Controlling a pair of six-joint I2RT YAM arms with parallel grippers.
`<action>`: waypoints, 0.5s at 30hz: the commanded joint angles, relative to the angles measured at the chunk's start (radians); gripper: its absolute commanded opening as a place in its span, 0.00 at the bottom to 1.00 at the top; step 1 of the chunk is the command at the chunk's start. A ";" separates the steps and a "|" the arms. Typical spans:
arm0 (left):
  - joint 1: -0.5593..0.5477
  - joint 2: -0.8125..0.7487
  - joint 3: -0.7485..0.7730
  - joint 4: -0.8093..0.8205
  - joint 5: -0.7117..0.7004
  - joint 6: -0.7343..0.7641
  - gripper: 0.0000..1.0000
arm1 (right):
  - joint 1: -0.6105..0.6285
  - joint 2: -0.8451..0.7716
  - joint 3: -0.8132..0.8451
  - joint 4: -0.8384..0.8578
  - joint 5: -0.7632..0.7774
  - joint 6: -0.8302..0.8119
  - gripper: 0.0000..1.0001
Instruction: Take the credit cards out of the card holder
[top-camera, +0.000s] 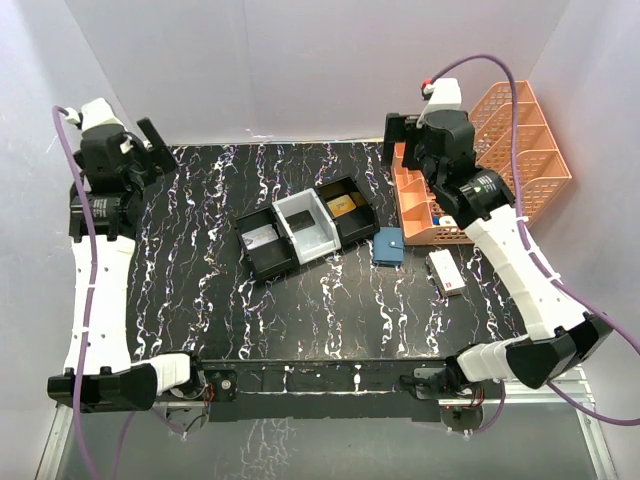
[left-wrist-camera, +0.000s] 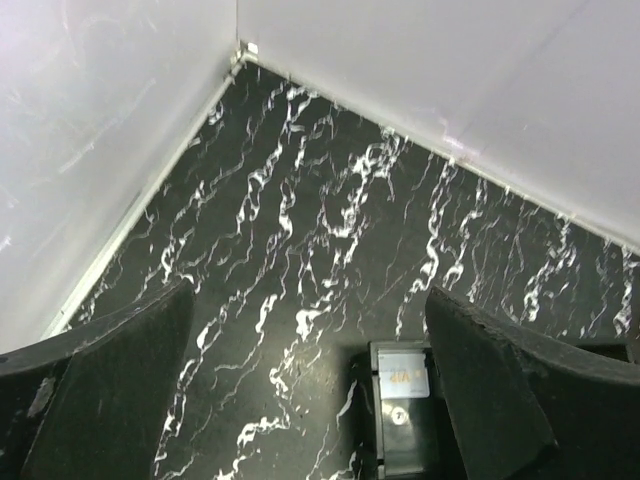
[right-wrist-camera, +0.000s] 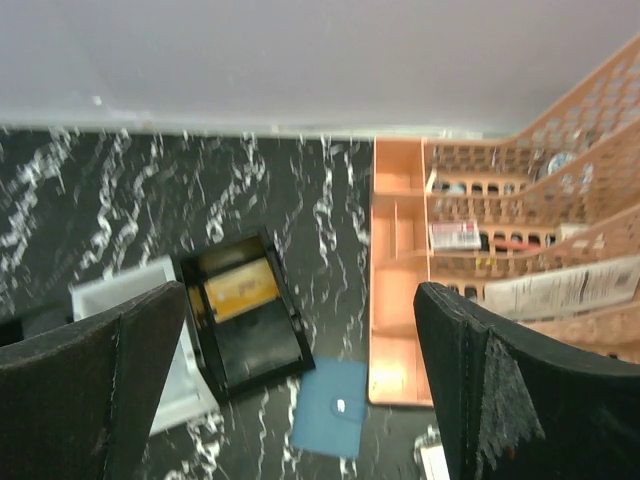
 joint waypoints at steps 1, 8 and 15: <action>-0.014 -0.055 -0.146 0.113 0.024 -0.001 0.99 | -0.063 -0.078 -0.146 0.081 -0.149 0.047 0.98; -0.036 -0.104 -0.410 0.233 0.185 0.032 0.99 | -0.174 -0.160 -0.438 0.168 -0.415 0.116 0.98; -0.053 -0.126 -0.619 0.363 0.422 -0.010 0.99 | -0.256 -0.222 -0.648 0.261 -0.679 0.182 0.98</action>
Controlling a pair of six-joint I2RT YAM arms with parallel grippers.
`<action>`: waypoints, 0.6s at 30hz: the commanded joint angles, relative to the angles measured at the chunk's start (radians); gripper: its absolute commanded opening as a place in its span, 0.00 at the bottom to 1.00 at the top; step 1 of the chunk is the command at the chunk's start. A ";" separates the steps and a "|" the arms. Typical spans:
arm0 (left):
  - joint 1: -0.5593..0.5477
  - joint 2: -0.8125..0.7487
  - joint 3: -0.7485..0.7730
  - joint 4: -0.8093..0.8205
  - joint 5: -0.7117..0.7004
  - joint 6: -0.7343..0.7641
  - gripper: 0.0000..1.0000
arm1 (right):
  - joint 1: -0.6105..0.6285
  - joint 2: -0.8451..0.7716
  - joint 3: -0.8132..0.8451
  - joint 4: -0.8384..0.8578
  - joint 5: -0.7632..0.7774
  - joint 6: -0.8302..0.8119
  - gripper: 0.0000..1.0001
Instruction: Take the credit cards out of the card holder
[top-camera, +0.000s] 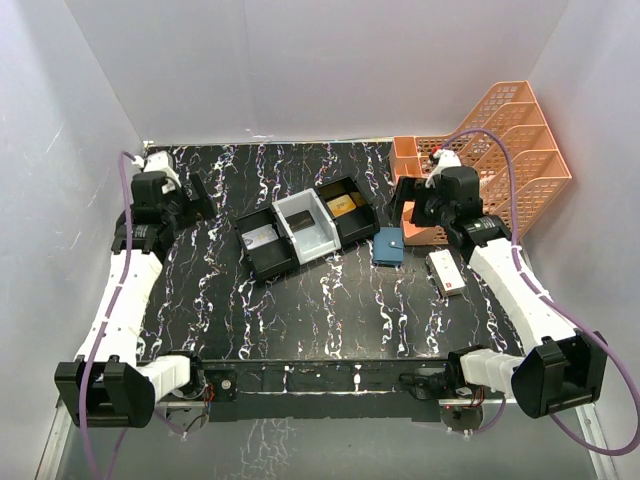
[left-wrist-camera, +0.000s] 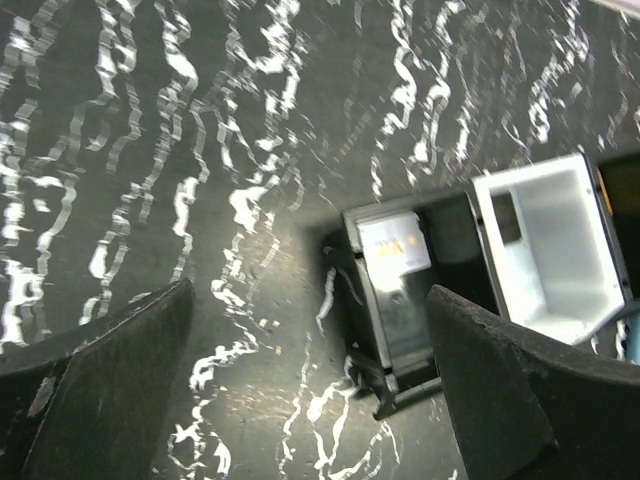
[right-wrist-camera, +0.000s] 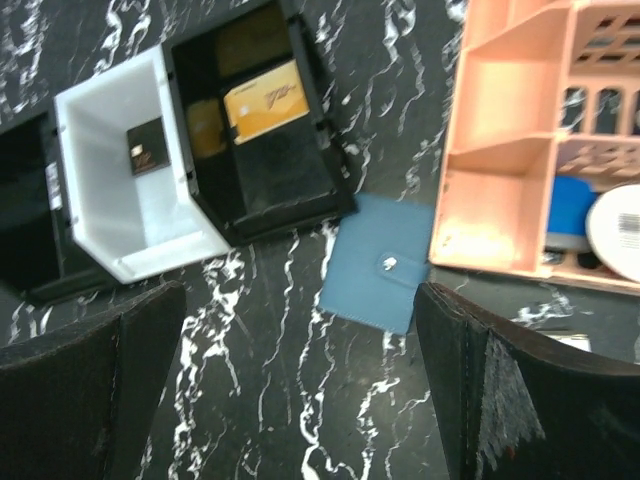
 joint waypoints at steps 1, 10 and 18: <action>-0.014 -0.028 -0.091 0.141 0.231 -0.038 0.99 | -0.040 -0.049 -0.064 0.130 -0.243 0.051 0.98; -0.250 0.167 -0.056 0.225 0.606 -0.044 0.99 | -0.079 0.000 -0.133 0.140 -0.449 0.079 0.98; -0.482 0.411 0.036 0.232 0.670 -0.048 0.97 | -0.086 0.086 -0.116 0.101 -0.470 0.083 0.97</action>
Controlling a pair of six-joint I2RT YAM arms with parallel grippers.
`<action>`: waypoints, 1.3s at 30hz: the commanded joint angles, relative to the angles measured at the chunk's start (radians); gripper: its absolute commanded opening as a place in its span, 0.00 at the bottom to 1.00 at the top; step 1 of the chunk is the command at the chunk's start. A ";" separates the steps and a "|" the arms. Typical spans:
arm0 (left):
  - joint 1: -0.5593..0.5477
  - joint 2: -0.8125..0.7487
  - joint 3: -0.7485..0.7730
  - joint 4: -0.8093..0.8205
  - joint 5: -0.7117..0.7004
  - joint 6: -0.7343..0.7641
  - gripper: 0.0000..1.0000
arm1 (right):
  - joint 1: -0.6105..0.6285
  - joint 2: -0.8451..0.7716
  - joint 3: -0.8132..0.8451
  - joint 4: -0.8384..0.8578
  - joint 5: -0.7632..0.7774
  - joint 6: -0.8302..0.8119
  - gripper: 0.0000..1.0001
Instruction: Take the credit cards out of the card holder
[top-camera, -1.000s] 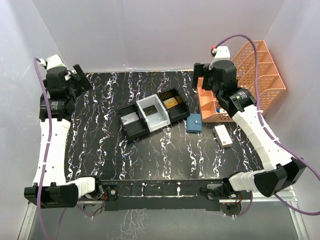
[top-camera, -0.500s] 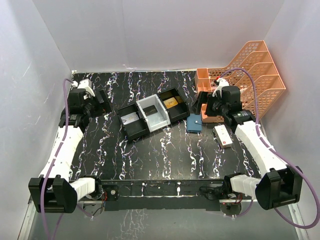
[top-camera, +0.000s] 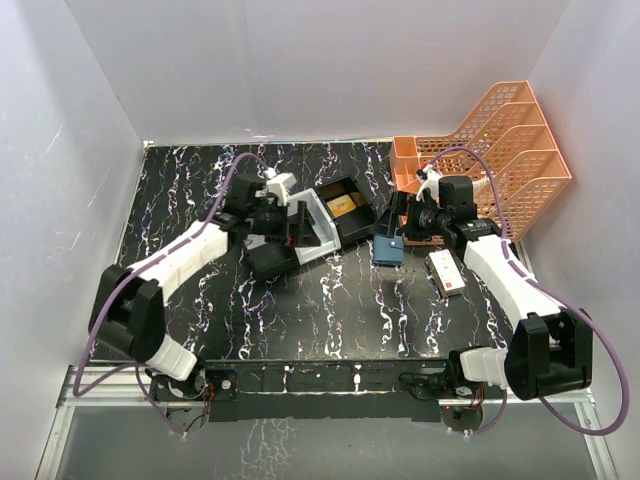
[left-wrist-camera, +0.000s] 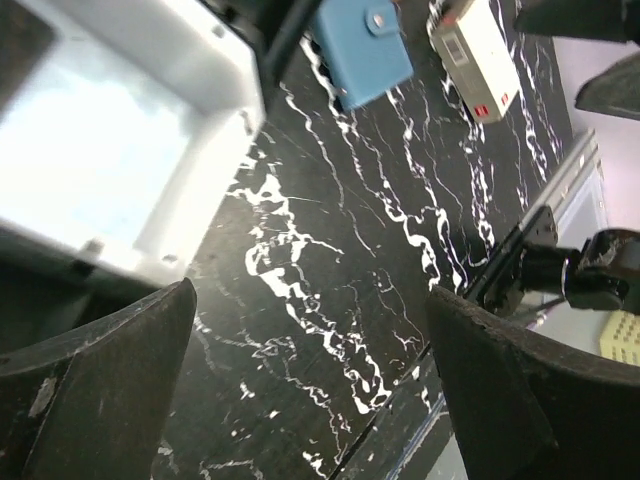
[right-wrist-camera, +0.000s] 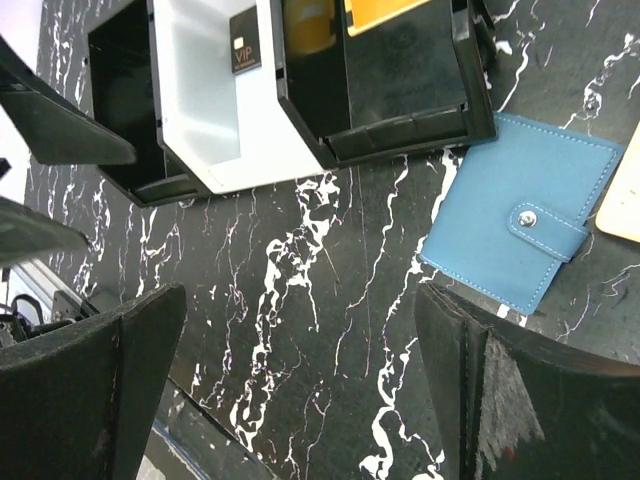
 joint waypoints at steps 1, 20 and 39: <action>-0.090 0.093 0.084 -0.023 0.069 0.023 0.98 | -0.008 0.040 0.014 0.020 -0.032 0.001 0.97; -0.129 0.064 -0.135 -0.057 -0.335 0.070 0.94 | 0.044 0.391 0.209 -0.094 0.353 -0.030 0.74; -0.127 -0.207 -0.208 -0.066 -0.415 0.084 0.97 | 0.238 0.402 0.052 -0.095 0.712 0.123 0.54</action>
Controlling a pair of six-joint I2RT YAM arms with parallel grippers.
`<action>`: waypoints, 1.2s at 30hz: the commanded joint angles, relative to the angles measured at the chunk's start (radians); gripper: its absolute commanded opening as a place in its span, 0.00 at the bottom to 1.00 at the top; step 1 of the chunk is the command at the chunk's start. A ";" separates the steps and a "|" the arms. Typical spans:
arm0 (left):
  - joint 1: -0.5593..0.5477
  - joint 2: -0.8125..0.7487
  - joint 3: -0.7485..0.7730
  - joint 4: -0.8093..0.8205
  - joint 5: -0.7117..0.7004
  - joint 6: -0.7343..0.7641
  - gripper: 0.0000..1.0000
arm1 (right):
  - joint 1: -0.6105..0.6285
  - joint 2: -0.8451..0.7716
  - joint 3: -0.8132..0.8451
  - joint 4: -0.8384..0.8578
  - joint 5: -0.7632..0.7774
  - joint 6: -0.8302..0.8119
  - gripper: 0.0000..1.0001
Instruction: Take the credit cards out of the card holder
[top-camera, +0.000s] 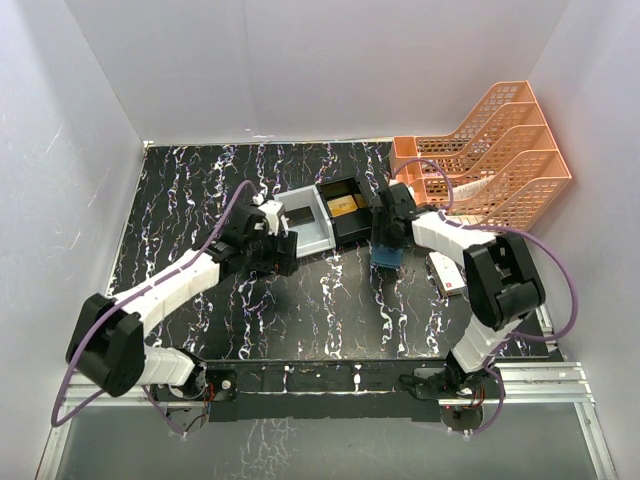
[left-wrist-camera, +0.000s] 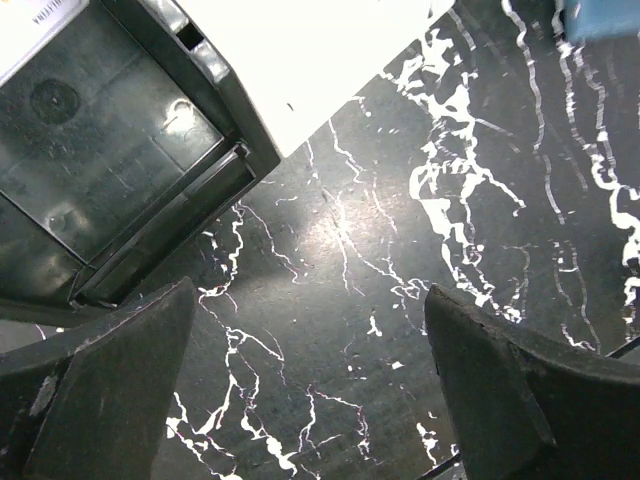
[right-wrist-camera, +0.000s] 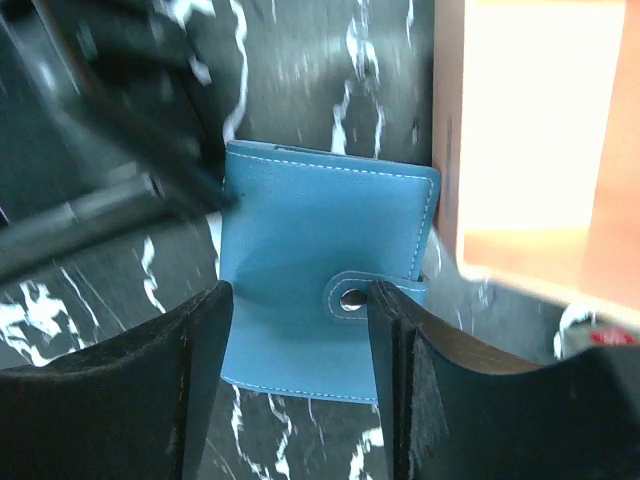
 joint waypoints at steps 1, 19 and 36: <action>0.000 -0.107 -0.029 0.021 0.007 -0.015 0.97 | 0.040 -0.124 -0.152 -0.039 0.026 0.062 0.53; 0.002 -0.301 -0.104 0.058 -0.302 -0.214 0.99 | 0.150 -0.462 -0.166 -0.214 0.418 0.250 0.81; 0.003 -0.303 -0.076 0.012 -0.208 -0.161 0.99 | 0.033 -0.340 -0.345 0.034 -0.037 0.191 0.65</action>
